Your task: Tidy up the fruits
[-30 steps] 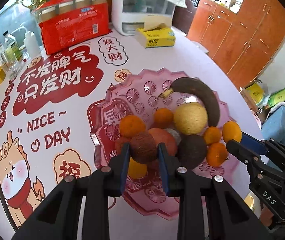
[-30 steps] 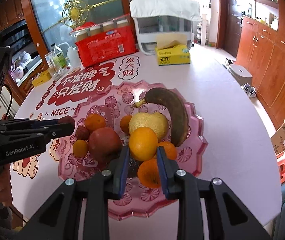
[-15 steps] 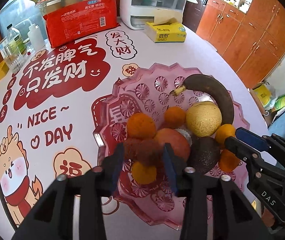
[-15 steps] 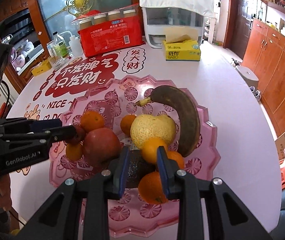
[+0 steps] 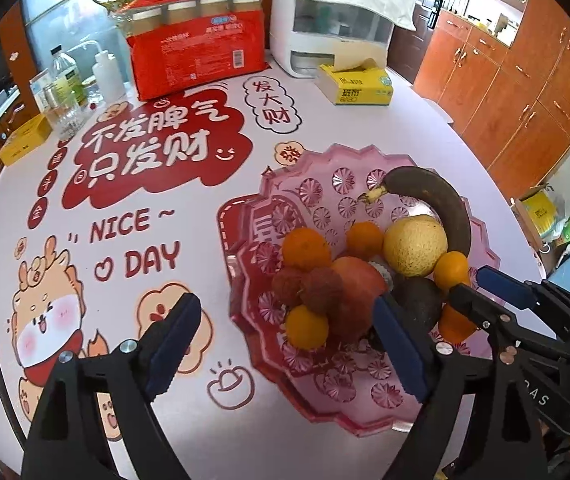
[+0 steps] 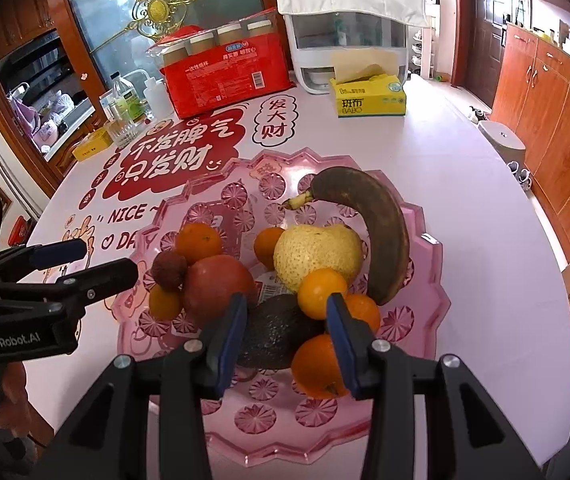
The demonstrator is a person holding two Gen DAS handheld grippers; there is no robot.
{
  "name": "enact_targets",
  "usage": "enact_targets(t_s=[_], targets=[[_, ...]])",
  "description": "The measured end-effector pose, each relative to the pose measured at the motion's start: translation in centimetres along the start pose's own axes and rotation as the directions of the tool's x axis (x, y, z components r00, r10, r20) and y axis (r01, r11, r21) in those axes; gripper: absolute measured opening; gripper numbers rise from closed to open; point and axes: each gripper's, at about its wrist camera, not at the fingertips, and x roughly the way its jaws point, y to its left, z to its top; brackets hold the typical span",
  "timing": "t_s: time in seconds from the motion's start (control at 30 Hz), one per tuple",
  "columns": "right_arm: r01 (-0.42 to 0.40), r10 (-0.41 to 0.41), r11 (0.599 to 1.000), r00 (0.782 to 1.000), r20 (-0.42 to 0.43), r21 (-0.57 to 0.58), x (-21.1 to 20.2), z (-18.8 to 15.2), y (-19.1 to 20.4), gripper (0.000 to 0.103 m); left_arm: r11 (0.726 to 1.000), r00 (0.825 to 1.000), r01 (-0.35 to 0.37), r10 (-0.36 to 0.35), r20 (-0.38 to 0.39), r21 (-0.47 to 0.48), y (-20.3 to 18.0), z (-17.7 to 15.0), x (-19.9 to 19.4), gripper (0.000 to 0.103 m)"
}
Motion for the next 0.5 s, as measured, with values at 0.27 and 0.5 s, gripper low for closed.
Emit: enact_targets(t_s=[0.27, 0.5], targets=[[-0.018, 0.018, 1.000, 1.000, 0.024, -0.004, -1.6, -0.2, 1.3, 0.042, 0.993, 0.994, -0.105, 0.107, 0.036, -0.052, 1.7, -1.5, -2.6, 0.088], [-0.059, 0.059, 0.998, 0.998, 0.037, 0.001, -4.1, -0.9, 3.4, 0.042, 0.982, 0.982, -0.173, 0.178, 0.064, -0.079, 2.6, -4.0, -6.2, 0.090]])
